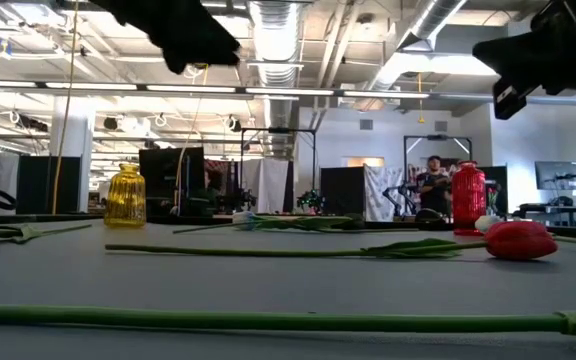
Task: Sort flowers into vase by color
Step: Put the top black tulip into the red flower vase
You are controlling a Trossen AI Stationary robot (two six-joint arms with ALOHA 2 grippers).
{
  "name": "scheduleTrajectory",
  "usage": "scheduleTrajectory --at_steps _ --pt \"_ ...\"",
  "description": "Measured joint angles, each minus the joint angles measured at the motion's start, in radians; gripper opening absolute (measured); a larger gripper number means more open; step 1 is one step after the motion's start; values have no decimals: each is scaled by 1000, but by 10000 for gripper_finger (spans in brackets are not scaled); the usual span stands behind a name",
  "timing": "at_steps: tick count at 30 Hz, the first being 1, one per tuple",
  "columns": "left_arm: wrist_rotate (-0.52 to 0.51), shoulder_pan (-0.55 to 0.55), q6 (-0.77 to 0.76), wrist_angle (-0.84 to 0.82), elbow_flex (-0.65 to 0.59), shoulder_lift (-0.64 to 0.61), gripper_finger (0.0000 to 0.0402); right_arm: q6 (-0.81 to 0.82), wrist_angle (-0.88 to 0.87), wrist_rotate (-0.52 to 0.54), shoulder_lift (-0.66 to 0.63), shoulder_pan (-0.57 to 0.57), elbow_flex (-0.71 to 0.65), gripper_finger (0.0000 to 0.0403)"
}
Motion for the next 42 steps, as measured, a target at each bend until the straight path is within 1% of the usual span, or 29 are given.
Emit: scheduleTrajectory --at_steps 4,7,11,13,16,20,24,29,33,38,40,42 --pt "-8 106 17 -6 38 113 160 -41 64 3 79 -14 2 37" --pt "1 198 -20 -12 58 191 160 -85 65 7 135 -25 25 37" --pt "76 307 -59 -27 84 289 160 -151 64 48 213 -27 75 40" --pt "101 345 -54 -31 97 336 160 -189 63 48 254 -27 105 46" --pt "133 388 -50 -39 118 410 160 -202 61 48 314 -27 161 62" --pt "167 421 -32 -61 155 505 160 -197 5 48 397 -16 237 92" --pt "171 436 -5 -72 174 590 160 -179 -15 49 472 -2 298 122" --pt "169 441 23 -67 177 646 160 -138 -18 47 539 18 342 146" --pt "158 443 37 -63 177 662 160 -142 -20 47 571 47 345 150" --pt "198 447 59 -68 177 665 157 -142 -20 48 597 74 345 146" --pt "201 446 55 -68 177 665 146 -142 -20 48 601 84 345 144" --pt "201 447 52 -71 177 665 124 -142 -19 48 601 91 345 143"
